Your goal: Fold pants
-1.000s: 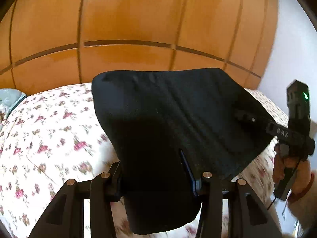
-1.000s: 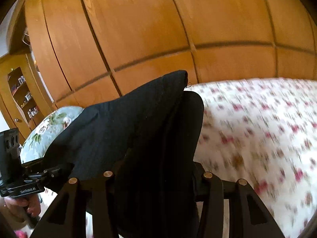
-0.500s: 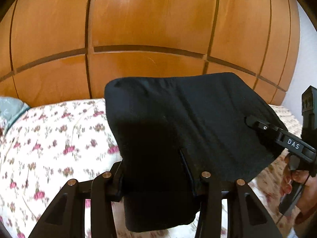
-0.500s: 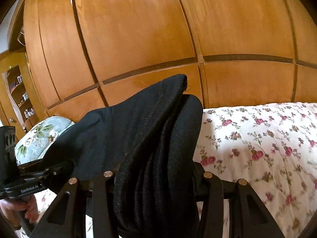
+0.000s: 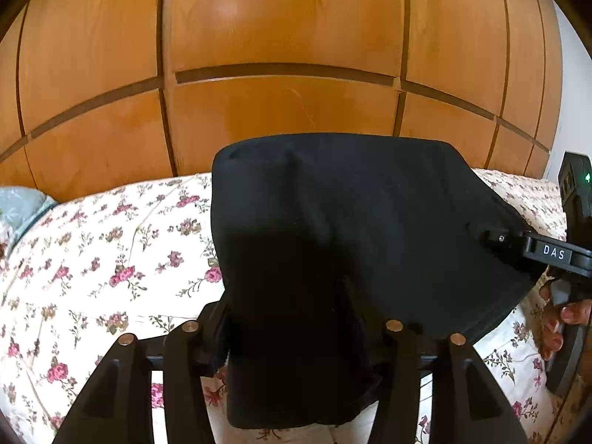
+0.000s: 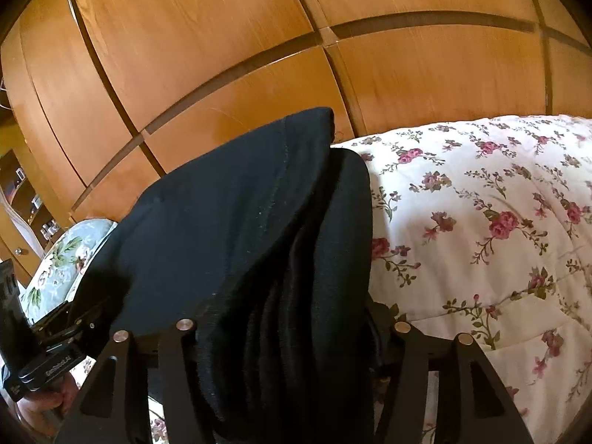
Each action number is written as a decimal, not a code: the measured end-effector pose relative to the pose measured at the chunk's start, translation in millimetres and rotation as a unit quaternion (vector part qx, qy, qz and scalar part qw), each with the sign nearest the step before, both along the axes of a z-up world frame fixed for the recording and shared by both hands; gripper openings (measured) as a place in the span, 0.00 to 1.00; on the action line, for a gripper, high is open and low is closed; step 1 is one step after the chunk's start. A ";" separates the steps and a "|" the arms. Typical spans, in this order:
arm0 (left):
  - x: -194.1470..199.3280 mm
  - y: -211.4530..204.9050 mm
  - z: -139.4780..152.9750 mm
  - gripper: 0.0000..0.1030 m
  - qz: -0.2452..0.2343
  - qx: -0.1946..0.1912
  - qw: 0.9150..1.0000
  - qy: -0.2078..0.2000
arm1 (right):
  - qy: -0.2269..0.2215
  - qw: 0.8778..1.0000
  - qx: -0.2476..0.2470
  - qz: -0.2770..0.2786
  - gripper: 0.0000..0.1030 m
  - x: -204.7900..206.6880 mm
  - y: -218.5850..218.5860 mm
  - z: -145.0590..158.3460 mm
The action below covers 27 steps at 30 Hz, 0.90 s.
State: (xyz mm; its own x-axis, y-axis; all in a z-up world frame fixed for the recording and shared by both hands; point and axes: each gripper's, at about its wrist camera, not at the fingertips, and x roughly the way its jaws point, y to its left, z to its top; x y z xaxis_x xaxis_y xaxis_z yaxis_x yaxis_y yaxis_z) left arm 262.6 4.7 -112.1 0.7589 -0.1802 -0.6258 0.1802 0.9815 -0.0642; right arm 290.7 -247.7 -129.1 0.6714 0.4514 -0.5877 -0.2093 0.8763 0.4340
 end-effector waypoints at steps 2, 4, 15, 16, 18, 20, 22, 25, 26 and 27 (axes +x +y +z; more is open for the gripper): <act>3.1 4.2 -2.9 0.60 0.003 -0.013 1.000 0.008 | 0.009 1.000 0.010 -0.005 0.65 0.6 -4.1 -4.1; 2.1 8.8 -0.8 0.69 0.009 -0.021 1.000 0.012 | 0.013 1.000 0.019 -0.005 0.67 0.5 -6.8 -5.1; -42.7 11.3 1.3 0.78 0.033 -0.002 0.999 0.020 | 0.009 0.998 -0.025 -0.059 0.76 -36.3 -14.9 10.8; -48.9 11.3 1.0 0.77 0.034 -0.001 0.999 0.023 | 0.011 0.998 -0.028 -0.062 0.76 -42.1 -15.6 11.8; -62.6 11.6 2.1 0.77 0.037 -0.003 0.999 0.024 | 0.012 0.997 -0.033 -0.068 0.76 -54.6 -17.6 16.0; -73.2 9.5 -1.1 0.77 0.031 -0.001 0.999 0.040 | 0.015 0.996 -0.038 -0.076 0.76 -69.3 -19.1 19.0; -77.0 6.4 -8.6 0.73 0.025 0.012 0.997 0.069 | 0.019 0.996 -0.037 -0.083 0.76 -87.2 -19.5 20.4; -98.2 0.8 -18.6 0.70 0.011 0.017 0.996 0.090 | 0.028 0.994 -0.054 -0.086 0.76 -111.6 -14.9 16.4; -107.1 -1.3 -19.7 0.70 0.009 0.020 0.996 0.087 | 0.031 0.994 -0.055 -0.084 0.76 -118.6 -14.2 14.2; -114.7 -3.3 -19.9 0.70 0.008 0.025 0.996 0.081 | 0.033 0.995 -0.055 -0.080 0.76 -125.8 -12.9 11.5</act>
